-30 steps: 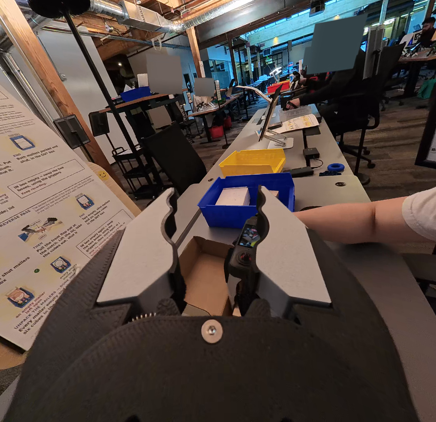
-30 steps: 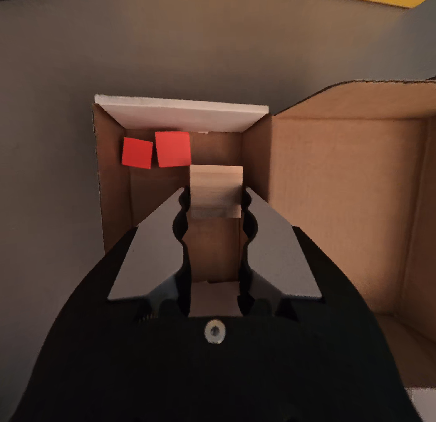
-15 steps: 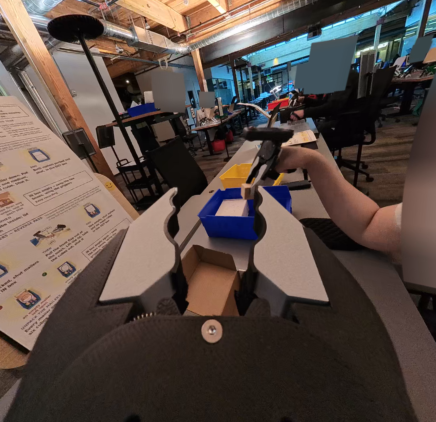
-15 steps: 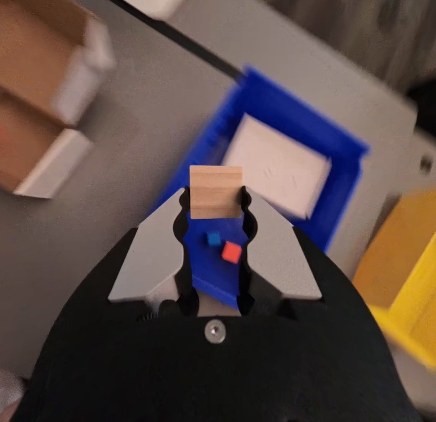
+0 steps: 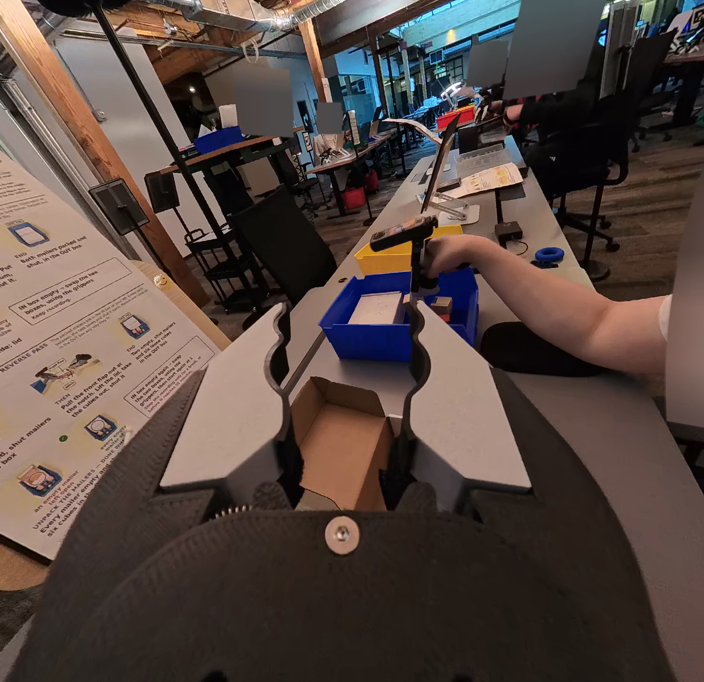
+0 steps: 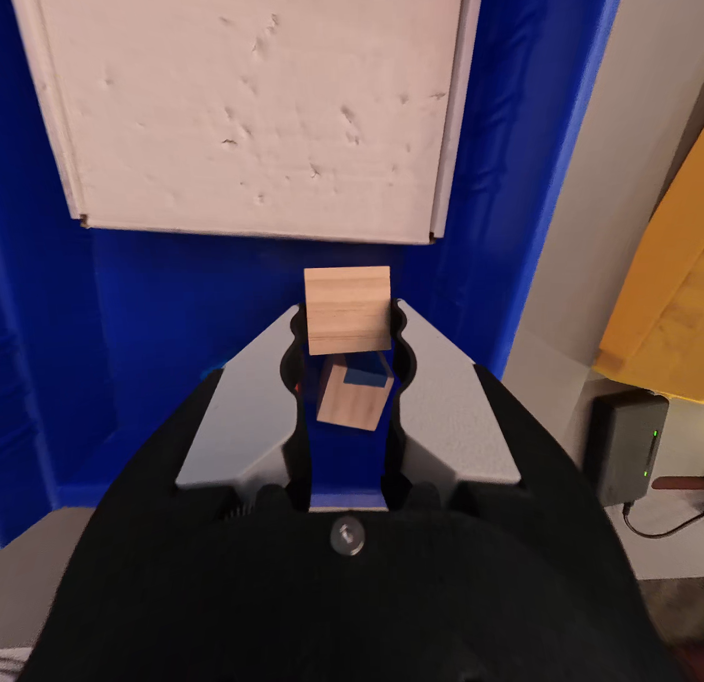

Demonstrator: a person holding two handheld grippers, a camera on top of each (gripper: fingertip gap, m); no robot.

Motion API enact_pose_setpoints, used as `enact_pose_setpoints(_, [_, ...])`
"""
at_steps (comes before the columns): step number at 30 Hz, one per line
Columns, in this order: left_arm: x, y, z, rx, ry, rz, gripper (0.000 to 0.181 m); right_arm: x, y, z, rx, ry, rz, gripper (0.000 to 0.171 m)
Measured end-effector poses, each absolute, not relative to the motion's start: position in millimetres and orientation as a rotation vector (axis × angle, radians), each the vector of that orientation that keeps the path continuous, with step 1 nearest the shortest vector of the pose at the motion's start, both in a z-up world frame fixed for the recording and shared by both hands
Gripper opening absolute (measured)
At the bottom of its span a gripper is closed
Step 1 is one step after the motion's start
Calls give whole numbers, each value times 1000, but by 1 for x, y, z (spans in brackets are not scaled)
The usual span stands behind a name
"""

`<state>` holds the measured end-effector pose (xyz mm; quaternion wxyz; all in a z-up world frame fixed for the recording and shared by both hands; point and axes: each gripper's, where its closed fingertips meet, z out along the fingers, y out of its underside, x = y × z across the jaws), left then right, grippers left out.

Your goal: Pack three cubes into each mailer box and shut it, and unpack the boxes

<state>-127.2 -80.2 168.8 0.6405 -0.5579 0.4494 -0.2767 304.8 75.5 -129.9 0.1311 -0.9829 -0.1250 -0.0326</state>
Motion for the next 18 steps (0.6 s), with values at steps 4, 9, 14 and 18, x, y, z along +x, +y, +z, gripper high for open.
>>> enact_pose_setpoints(4, [-128, -80, 168, -1275, 1026, -622, 62, 309, 72, -148, -2929, -383, -153, 44])
enact_pose_setpoints(9, [-132, -82, 172, -1264, 1017, -627, 62, 310, 68, -152, -2970, -343, -152, 47])
enact_pose_setpoints(14, [-142, -84, 175, -1262, 1004, -598, 63, 306, 56, -123, -2943, -309, -196, 60])
enact_pose_setpoints(18, [-157, -83, 183, -1261, 937, -595, 63, 259, 40, -63, -2787, -406, -170, 52])
